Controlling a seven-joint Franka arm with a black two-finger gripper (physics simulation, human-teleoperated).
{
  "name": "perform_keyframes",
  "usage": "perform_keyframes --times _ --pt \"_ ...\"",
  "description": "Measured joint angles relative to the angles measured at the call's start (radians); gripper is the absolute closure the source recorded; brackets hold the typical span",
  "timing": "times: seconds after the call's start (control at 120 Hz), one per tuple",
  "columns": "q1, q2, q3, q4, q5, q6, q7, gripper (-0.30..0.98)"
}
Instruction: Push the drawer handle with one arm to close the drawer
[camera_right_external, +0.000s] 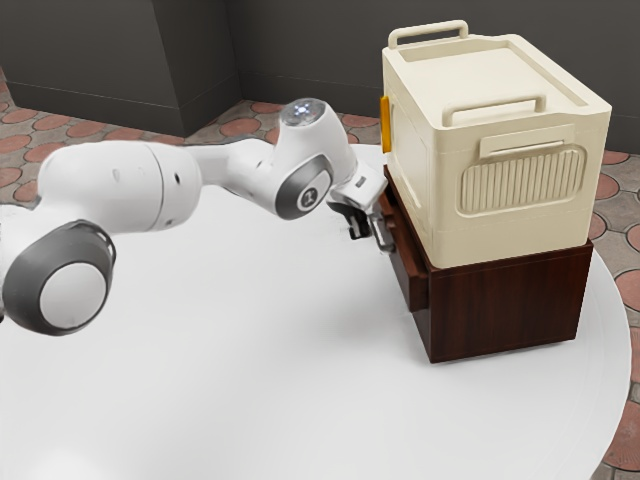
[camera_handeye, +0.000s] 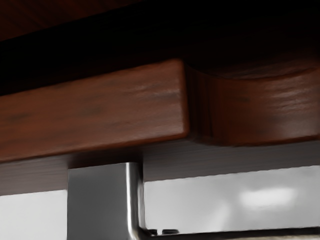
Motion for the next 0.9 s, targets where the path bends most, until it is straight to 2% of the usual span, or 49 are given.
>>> perform_keyframes --times 0.308,0.45,0.508,0.542,0.592,0.642,0.742,0.9 --pt "-0.016 0.055 -0.013 0.092 -0.003 -0.014 0.006 0.79" --pt "-0.014 -0.074 0.015 -0.164 -0.143 0.024 -0.002 0.79" --pt "-0.016 -0.186 0.033 -0.318 -0.189 0.035 -0.013 0.79" --pt "-0.016 -0.296 0.039 -0.444 -0.207 0.038 -0.022 0.77" --pt "-0.006 -0.478 0.043 -0.614 -0.224 0.029 -0.035 0.66" --pt "0.022 -0.628 0.044 -0.698 -0.234 0.003 -0.038 0.55" --pt "0.063 -0.839 0.058 -0.677 -0.212 -0.170 -0.052 0.35" --pt "0.055 -0.925 0.065 -0.602 -0.176 -0.437 -0.105 0.16"
